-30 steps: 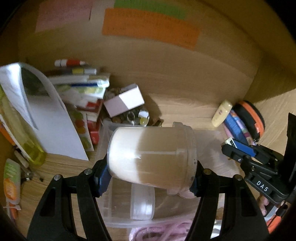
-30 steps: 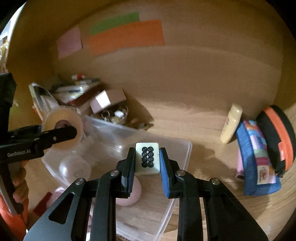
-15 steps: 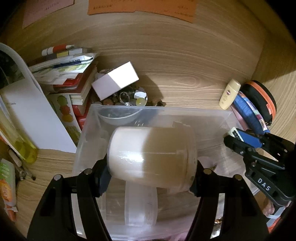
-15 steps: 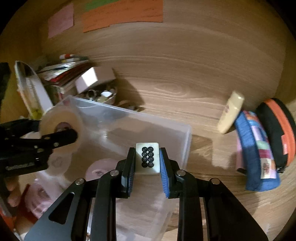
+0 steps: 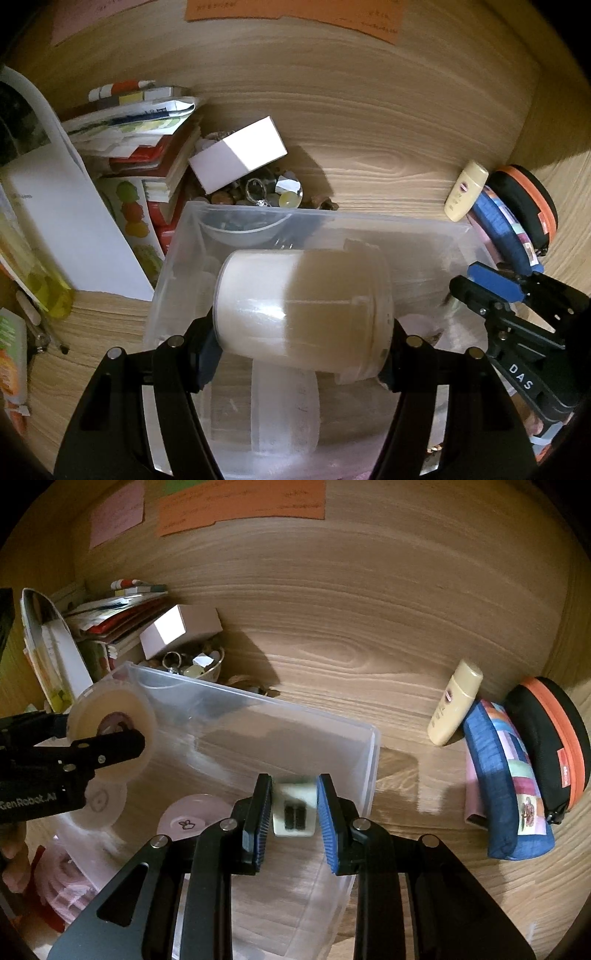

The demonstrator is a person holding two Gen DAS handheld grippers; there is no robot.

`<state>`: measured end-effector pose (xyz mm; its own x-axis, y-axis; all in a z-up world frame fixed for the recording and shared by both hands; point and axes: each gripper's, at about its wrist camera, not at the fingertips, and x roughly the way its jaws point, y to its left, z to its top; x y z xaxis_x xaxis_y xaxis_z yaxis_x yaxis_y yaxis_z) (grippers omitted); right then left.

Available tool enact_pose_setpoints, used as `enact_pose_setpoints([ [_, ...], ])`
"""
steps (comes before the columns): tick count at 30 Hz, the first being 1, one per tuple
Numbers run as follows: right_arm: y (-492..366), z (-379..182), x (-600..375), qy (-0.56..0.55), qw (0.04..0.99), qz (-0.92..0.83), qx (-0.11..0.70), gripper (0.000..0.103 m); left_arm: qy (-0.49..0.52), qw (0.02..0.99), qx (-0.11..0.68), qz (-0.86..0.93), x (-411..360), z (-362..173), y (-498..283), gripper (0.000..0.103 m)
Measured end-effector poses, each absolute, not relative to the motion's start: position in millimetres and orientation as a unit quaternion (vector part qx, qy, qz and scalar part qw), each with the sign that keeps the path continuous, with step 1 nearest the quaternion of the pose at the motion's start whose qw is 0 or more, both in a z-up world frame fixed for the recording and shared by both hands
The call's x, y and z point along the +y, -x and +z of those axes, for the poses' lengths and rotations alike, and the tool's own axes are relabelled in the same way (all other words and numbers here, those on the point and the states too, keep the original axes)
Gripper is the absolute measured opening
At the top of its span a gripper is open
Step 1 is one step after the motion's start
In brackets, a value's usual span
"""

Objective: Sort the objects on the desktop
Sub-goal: 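Open the left tool releasing the jar while the right tool drops the tile into the box, then withdraw both tools from the box toward the remaining items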

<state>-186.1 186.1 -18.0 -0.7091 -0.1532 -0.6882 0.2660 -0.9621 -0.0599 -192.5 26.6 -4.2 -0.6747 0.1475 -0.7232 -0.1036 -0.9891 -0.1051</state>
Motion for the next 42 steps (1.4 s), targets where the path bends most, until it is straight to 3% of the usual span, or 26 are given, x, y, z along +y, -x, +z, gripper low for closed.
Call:
enact_pose_setpoints([
  [8, 185.4, -17.2, 186.8, -0.361, 0.111, -0.922, 0.082, 0.023, 0.379, 0.072, -0.02, 0.922, 26.7, -5.9, 189.3, 0.068],
  [12, 184.4, -17.6, 186.7, -0.361, 0.122, -0.921, 0.076, 0.03, 0.374, 0.072, -0.023, 0.924, 22.9, -4.9, 186.6, 0.069],
  [20, 180.4, -16.2, 183.3, -0.357, 0.136, -0.922, 0.071, 0.033, 0.334, 0.066, 0.002, 0.94, 28.7, 10.7, 170.1, 0.073],
  [27, 162.3, 9.6, 194.6, -0.327, 0.14, -0.933, 0.046, 0.056, 0.335, 0.07, -0.013, 0.94, 16.9, 28.7, 157.9, 0.078],
  [29, 151.0, 19.9, 198.4, -0.315, 0.143, -0.937, 0.04, 0.062, 0.335, 0.073, -0.021, 0.939, 10.8, 33.8, 150.5, 0.086],
  [34, 118.8, 30.5, 204.7, -0.303, 0.155, -0.94, 0.035, 0.07, 0.325, 0.066, -0.014, 0.943, -2.2, 42.9, 124.9, 0.092],
  [37, 102.9, 28.8, 205.2, -0.307, 0.163, -0.937, 0.027, 0.081, 0.33, 0.058, -0.01, 0.942, -9.5, 42.3, 111.2, 0.098],
  [42, 82.1, 21.9, 202.8, -0.313, 0.167, -0.934, 0.031, 0.081, 0.347, 0.047, -0.003, 0.937, -21.5, 31.9, 91.8, 0.098],
])
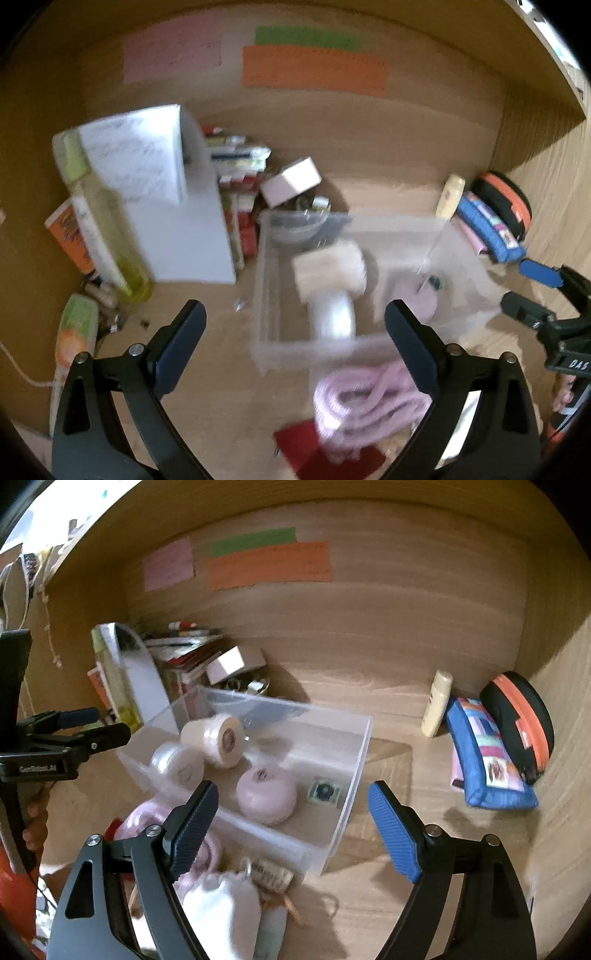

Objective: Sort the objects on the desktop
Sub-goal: 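Withdraw both tools from the box toward the remaining items, then grasp the green spray bottle with the left tool while the right tool grasps the teal bottle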

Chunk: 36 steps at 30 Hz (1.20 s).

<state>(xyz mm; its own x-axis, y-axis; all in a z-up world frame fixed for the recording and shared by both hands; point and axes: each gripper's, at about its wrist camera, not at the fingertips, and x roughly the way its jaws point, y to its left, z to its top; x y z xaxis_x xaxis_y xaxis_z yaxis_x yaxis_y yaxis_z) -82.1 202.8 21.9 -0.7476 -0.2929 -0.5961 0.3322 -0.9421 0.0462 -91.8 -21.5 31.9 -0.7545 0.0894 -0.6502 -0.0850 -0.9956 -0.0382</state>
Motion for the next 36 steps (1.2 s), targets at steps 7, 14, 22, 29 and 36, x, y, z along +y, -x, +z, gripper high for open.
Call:
enact_pose_setpoints([
  [7, 53.6, 11.2, 207.2, -0.322, 0.167, -0.931, 0.037, 0.081, 0.38, 0.044, 0.031, 0.923, -20.1, 7.2, 61.5, 0.098],
  [14, 28.7, -2.7, 224.7, -0.331, 0.142, -0.932, 0.043, 0.081, 0.383, 0.068, 0.07, 0.919, 8.5, -1.4, 15.9, 0.098],
  [22, 11.5, -22.8, 256.3, -0.36, 0.124, -0.925, 0.02, 0.081, 0.404, 0.138, 0.07, 0.902, 49.3, -7.4, -15.9, 0.099],
  [29, 6.3, -49.8, 261.6, -0.397, 0.139, -0.907, 0.036, 0.081, 0.419, 0.19, 0.088, 0.883, 85.8, -27.0, -29.8, 0.098],
  [36, 11.5, -60.4, 255.2, -0.413, 0.168, -0.894, 0.037, 0.072, 0.441, 0.211, 0.107, 0.866, 106.3, -48.1, -24.7, 0.098],
])
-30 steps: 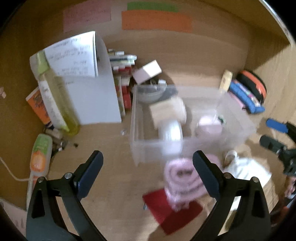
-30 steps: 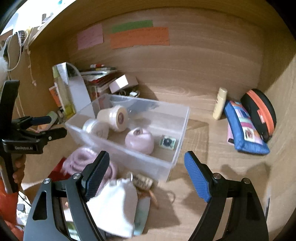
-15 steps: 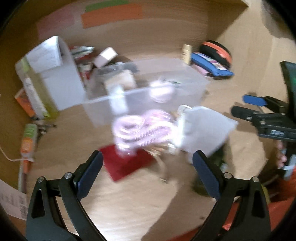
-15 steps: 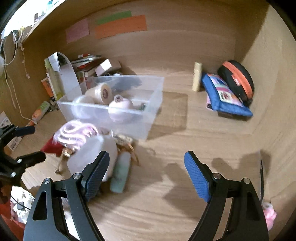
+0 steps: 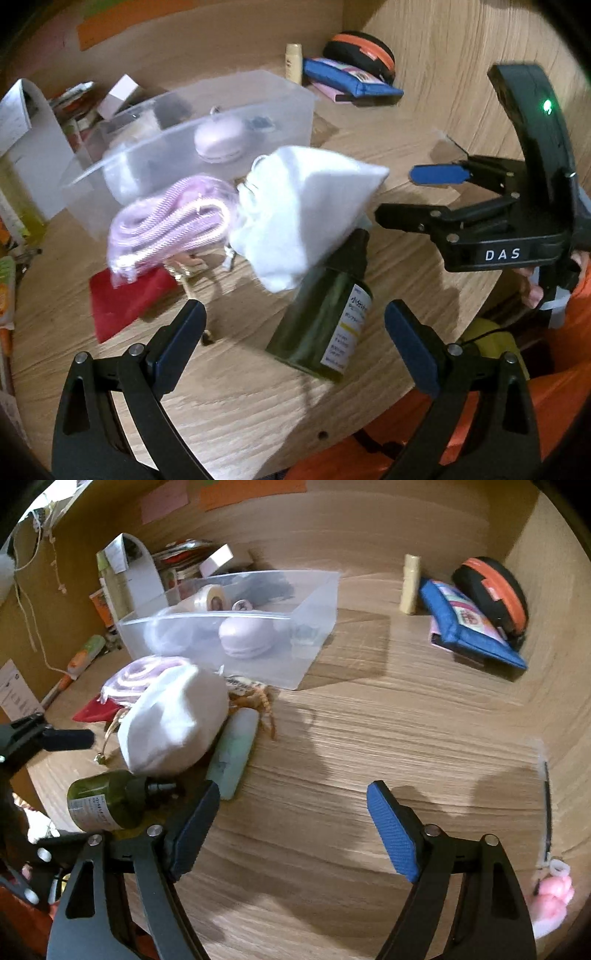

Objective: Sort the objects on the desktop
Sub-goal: 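Grasp the green spray bottle with the left tool while the right tool grasps the teal bottle, then carry both bottles over the box and open both tools to drop them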

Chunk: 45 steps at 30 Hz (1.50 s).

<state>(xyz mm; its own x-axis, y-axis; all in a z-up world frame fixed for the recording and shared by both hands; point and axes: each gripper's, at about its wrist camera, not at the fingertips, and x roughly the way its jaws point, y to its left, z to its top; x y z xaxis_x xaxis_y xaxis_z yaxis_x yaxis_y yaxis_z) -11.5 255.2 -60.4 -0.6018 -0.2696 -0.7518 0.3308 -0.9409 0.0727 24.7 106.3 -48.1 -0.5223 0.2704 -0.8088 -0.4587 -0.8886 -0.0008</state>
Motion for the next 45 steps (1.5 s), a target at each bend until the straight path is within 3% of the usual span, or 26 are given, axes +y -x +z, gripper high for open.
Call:
enact_pose_setpoints([
  [10, 26.1, -66.2, 226.6, -0.435, 0.195, -0.877, 0.058, 0.064, 0.423, 0.218, 0.114, 0.872, 109.7, -57.4, -20.9, 0.098],
  [12, 30.9, -68.5, 221.8, -0.442, 0.199, -0.873, 0.057, 0.057, 0.417, 0.219, 0.114, 0.875, 108.7, -57.3, -21.1, 0.098],
  [17, 39.6, -68.6, 213.9, -0.444, 0.192, -0.872, 0.067, 0.045, 0.416, 0.227, 0.111, 0.873, 105.5, -59.6, -20.9, 0.069],
  [19, 43.5, -68.2, 211.0, -0.444, 0.19, -0.873, 0.072, 0.037, 0.415, 0.23, 0.104, 0.874, 102.8, -60.7, -19.2, 0.064],
  [21, 46.3, -68.7, 208.8, -0.441, 0.184, -0.875, 0.079, 0.028, 0.414, 0.228, 0.1, 0.876, 99.8, -61.0, -18.4, 0.063],
  [24, 47.5, -69.0, 207.0, -0.435, 0.176, -0.879, 0.084, 0.023, 0.41, 0.228, 0.094, 0.878, 95.3, -59.5, -18.9, 0.063],
  [45, 31.4, -13.2, 247.6, -0.362, 0.138, -0.922, 0.017, 0.023, 0.343, 0.161, 0.015, 0.925, 46.0, 6.4, 2.7, 0.063],
])
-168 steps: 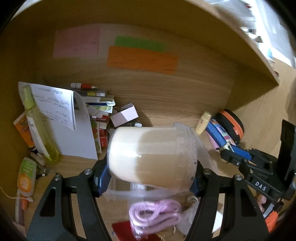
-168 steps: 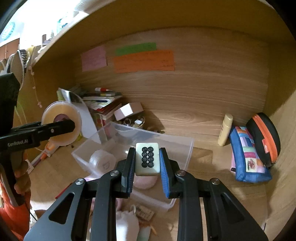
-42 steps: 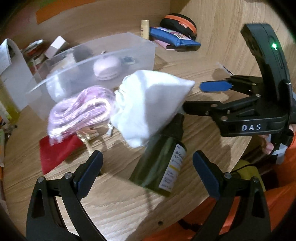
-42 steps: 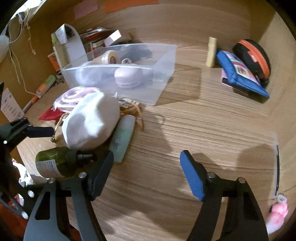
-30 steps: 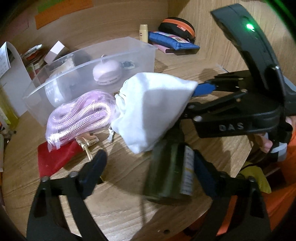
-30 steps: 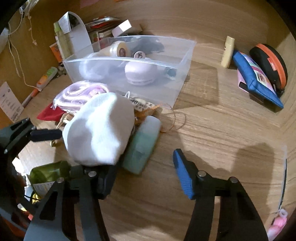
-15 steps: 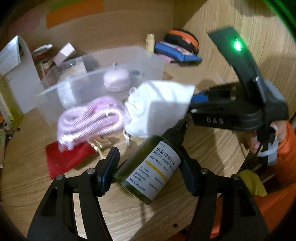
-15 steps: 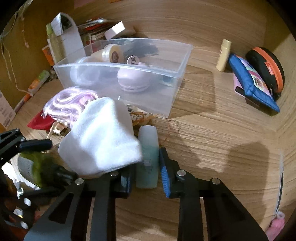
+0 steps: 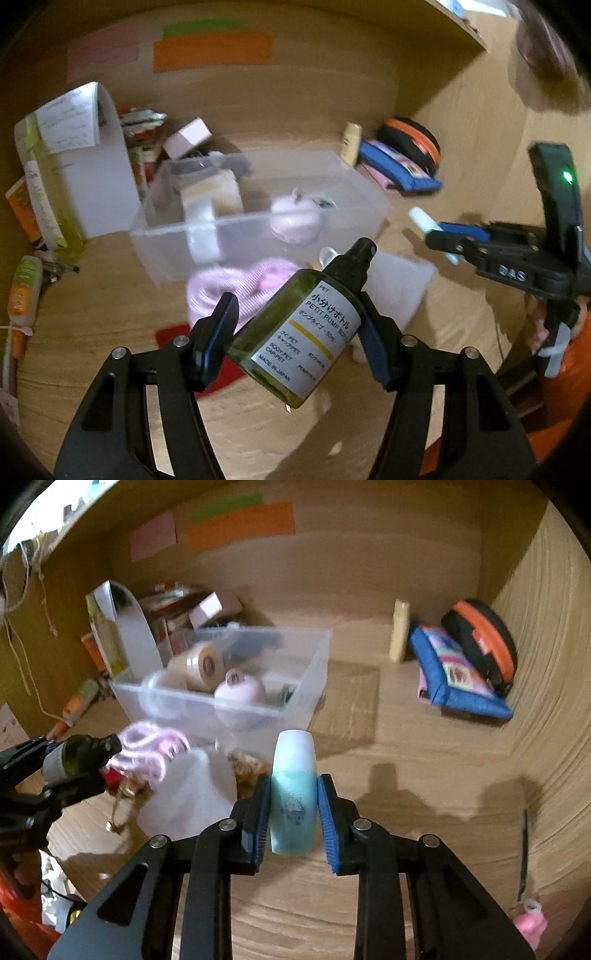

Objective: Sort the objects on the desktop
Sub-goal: 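Carry both bottles over the box and open both tools to drop them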

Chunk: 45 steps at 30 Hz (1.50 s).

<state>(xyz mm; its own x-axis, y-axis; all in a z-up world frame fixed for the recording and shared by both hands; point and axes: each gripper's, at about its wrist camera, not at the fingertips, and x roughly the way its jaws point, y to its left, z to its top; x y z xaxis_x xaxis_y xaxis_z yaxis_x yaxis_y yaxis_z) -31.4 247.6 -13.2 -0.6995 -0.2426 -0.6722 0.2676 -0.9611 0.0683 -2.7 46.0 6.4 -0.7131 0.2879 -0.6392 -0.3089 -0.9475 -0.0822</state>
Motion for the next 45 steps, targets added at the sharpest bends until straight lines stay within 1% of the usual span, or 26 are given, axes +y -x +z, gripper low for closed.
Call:
enact_pose_setpoints([
  [9, 42.0, 12.7, 230.6, -0.321, 0.16, -0.933, 0.012, 0.023, 0.285, 0.13, 0.013, 0.95, 26.5, 50.4, 21.4, 0.063],
  [14, 55.4, 21.5, 219.9, -0.31, 0.169, -0.936, 0.009, 0.023, 0.279, 0.109, 0.024, 0.954, 14.9, 56.2, 38.5, 0.063],
  [23, 83.2, 39.5, 203.2, -0.292, 0.179, -0.939, 0.005, 0.023, 0.292, 0.088, -0.044, 0.951, -35.8, 65.4, 84.1, 0.063],
  [30, 109.3, 44.9, 185.0, -0.29, 0.19, -0.938, 0.008, 0.023, 0.316, 0.078, -0.075, 0.943, -46.2, 53.0, 120.8, 0.063],
  [35, 132.4, 25.6, 179.3, -0.316, 0.196, -0.928, -0.015, 0.023, 0.335, 0.076, -0.091, 0.935, -45.8, 36.4, 142.4, 0.063],
  [40, 151.2, 2.9, 183.6, -0.351, 0.197, -0.915, -0.033, 0.023, 0.353, 0.069, -0.068, 0.931, -37.0, 19.4, 155.2, 0.063],
  [45, 163.1, -9.9, 195.8, -0.373, 0.165, -0.912, -0.038, 0.023, 0.36, 0.073, -0.063, 0.928, -34.9, 12.4, 159.1, 0.063],
])
